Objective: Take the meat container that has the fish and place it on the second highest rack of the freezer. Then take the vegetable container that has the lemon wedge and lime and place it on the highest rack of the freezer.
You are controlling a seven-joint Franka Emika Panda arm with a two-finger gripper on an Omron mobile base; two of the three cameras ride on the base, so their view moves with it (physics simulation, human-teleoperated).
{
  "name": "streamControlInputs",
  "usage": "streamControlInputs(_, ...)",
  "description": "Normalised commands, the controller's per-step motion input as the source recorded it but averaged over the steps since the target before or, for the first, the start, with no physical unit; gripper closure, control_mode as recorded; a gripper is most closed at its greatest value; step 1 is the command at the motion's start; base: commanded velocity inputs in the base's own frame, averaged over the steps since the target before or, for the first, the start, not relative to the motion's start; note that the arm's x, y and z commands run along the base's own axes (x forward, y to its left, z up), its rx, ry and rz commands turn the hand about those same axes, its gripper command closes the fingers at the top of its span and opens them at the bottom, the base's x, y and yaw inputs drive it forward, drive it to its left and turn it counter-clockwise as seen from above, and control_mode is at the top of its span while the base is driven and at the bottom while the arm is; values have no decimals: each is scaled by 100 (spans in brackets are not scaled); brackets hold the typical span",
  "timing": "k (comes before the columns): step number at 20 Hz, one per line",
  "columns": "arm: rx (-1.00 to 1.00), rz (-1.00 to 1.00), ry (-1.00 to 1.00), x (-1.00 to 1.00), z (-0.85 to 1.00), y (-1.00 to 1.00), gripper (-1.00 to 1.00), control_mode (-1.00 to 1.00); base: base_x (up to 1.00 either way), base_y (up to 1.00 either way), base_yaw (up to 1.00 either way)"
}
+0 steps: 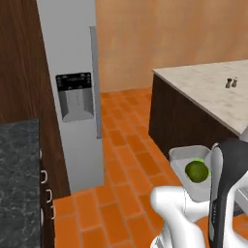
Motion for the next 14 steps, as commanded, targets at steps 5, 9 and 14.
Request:
streamControlInputs(5,0,0,0,0,0,0,100,100,100,-6,-20)
streamControlInputs(9,0,0,0,0,0,0,100,100,100,-11,-12)
streamControlInputs(14,0,0,0,0,0,0,100,100,100,-32,-1)
